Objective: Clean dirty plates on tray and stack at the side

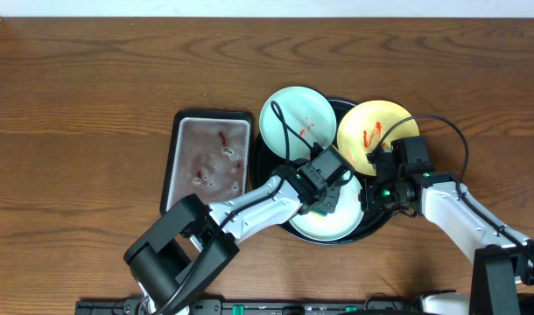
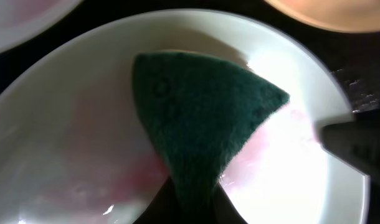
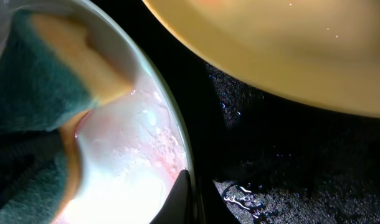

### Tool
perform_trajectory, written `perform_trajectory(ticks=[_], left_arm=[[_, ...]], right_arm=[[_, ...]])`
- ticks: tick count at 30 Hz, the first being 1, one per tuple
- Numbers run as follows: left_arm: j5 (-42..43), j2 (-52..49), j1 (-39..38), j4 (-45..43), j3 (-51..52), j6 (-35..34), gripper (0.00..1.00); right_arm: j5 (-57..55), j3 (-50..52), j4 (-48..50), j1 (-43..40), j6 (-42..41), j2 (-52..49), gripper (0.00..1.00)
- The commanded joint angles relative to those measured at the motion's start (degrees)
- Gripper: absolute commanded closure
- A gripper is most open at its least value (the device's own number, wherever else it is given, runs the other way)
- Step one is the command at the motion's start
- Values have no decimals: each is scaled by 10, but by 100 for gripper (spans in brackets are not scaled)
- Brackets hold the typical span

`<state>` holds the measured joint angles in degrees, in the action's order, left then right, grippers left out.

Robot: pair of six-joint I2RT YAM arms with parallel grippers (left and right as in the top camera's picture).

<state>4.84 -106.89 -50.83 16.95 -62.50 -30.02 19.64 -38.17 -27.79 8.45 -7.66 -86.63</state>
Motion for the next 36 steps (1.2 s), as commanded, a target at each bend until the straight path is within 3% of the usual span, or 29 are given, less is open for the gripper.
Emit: perform_trajectory(ticks=[1,6,11,15,21,23,28,36], left_arm=[[-54,-8,7,47,5,21,92],[-55,49,23,53,4,26,92],[-56,138,66,82,4,49,92],[-56,170,124,121,4,49,92],[-54,172,226,163,5,54,92],[-38,169,255,162,10,87,92],[27,166,320,157,31,129,92],[27,166,364,160,36,129,84]], right_arm=[[-1,5,-5,7,0,-4,99],[-1,5,-4,7,0,-4,99],[-1,5,0,7,0,-4,80],[-1,5,0,7,0,-4,78],[3,5,-1,11,0,-4,91],[3,5,-1,17,0,-4,99],[3,4,1,36,3,-3,99],[-77,-49,-49,40,9,70,99]])
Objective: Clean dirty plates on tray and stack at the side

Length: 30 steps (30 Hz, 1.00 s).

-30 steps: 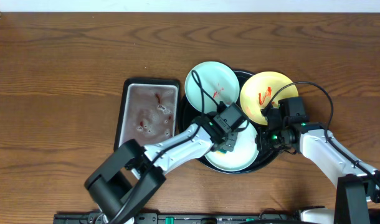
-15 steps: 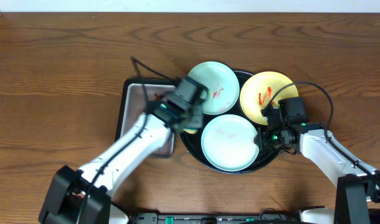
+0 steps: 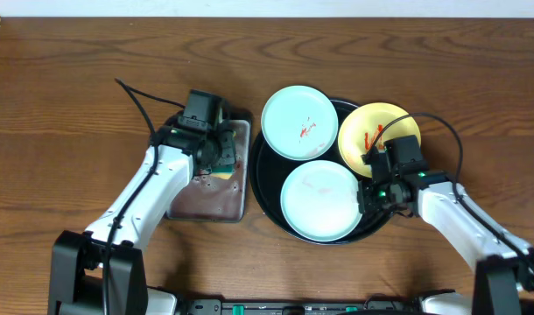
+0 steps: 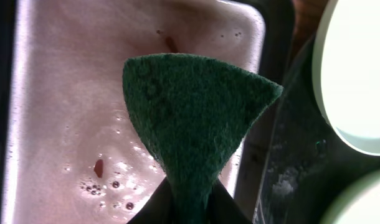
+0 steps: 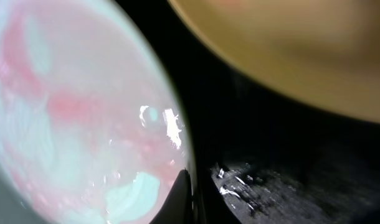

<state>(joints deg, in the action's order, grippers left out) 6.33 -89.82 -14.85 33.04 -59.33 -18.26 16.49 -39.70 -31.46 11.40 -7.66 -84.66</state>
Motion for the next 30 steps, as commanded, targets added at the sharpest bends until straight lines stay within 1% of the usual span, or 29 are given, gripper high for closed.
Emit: perform_trajectory(ticks=[1,7,12,14,16,23,30], left_arm=[[12,-4,4,-1,4,11,85],[12,-4,4,-1,4,11,84],[12,-4,4,-1,4,11,84],[12,-4,4,0,4,11,84],[12,-4,4,-1,4,11,84],[12,-4,4,-1,4,11,84],[12,-4,4,-1,4,11,84]], right_arm=[[-64,-39,-14,11,9,63,99],[-194,-57,-9,37,9,126,99],[-314,-58,-9,87,11,141,99],[-341,-65,-9,109,11,142,99],[-371,-82,-5,146,32,142,99],[-475,-120,-3,228,116,142,99],[-635,-121,12,317,190,142,99]])
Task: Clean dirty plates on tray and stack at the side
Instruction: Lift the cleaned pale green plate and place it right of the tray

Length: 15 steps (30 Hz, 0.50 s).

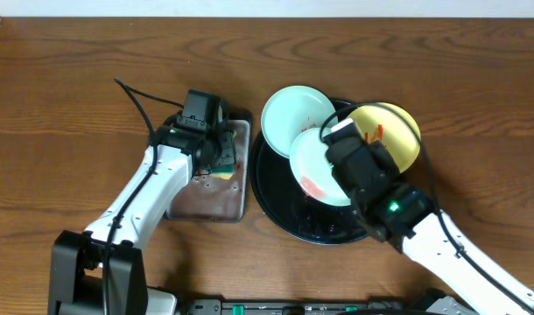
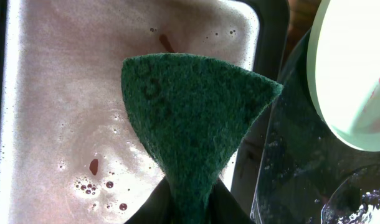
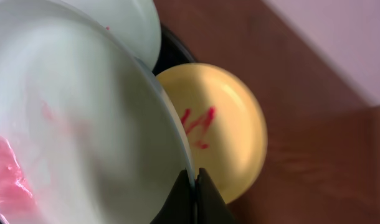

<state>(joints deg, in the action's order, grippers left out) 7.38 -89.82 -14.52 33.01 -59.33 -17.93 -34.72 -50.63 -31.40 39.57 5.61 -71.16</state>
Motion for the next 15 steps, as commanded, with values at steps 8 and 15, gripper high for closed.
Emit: perform_trajectory(ticks=[8,15], left_arm=[[1,-4,1,0,4,8,84],[1,-4,1,0,4,8,84]], right_arm=[[-191,-11,67,96,130,7,99],[-209,-11,104,106,161,7,99]])
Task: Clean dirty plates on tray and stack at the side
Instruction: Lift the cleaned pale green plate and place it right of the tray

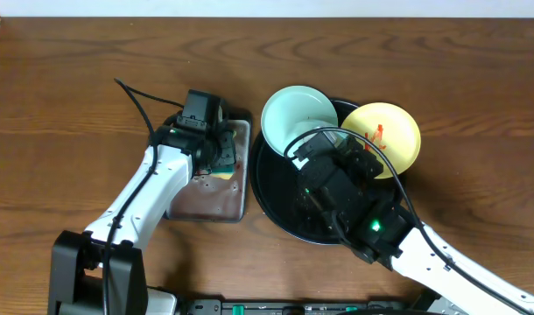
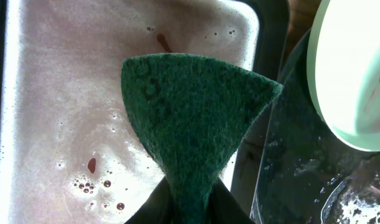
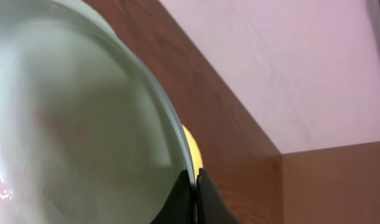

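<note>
My right gripper (image 3: 194, 185) is shut on the rim of a pale mint plate (image 3: 84, 124), which is tipped up steeply over the round black tray (image 1: 276, 201). In the overhead view only the held plate's rim (image 1: 312, 136) shows beside my right gripper (image 1: 315, 150). A second mint plate (image 1: 293, 109) with a red smear and a yellow plate (image 1: 389, 136) with red streaks rest on the tray's far side. My left gripper (image 2: 190, 202) is shut on a green sponge (image 2: 193, 118) above the rectangular basin (image 2: 53, 93).
The basin (image 1: 210, 188) holds pinkish water with bubbles and red specks. It stands left of the round tray, almost touching it. Brown wooden table (image 1: 74, 87) lies all round. A pale wall (image 3: 289, 62) shows beyond the table's far edge.
The right gripper has tipped the held plate more steeply and raised it; overhead the plate's face no longer shows. The left gripper and sponge have stayed over the basin.
First the left gripper pressed the sponge on the near mint plate while the right gripper gripped its rim. Then the sponge was over the basin and the plate lay flat, smeared pink. Later the right gripper held that plate tilted above the tray, and now steeper.
</note>
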### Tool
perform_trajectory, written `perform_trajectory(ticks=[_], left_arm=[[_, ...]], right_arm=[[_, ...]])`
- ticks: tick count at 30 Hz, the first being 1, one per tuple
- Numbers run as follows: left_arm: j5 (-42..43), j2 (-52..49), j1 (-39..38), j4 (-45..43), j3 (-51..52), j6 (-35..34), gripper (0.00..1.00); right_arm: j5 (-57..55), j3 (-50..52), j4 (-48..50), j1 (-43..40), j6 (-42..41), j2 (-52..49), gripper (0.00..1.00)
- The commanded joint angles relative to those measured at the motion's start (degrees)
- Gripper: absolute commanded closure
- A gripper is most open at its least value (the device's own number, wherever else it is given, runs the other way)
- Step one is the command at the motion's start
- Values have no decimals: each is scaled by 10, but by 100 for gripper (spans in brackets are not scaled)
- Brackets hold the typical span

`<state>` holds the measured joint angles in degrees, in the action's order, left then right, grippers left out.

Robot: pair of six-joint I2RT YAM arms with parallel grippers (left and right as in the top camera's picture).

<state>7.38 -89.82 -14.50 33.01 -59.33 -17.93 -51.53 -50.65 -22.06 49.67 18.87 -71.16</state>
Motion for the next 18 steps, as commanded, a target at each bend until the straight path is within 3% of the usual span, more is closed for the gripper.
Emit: perform_trajectory(ticks=[1,6,9,12,14,18], left_arm=[[1,-4,1,0,4,8,84],[1,-4,1,0,4,8,84],[1,-4,1,0,4,8,83],[1,-4,1,0,4,8,84],[1,-4,1,0,4,8,84],[1,-4,1,2,4,8,84]], right_arm=[[-45,-11,14,5,32,7,99],[-50,-11,25,5,28,7,99],[-42,-11,19,-8,-75,7,99],[51,-11,-6,-51,-200,7,99],[147,-10,-20,-111,-282,6,99],[242,-10,-33,-230,-367,6,99]])
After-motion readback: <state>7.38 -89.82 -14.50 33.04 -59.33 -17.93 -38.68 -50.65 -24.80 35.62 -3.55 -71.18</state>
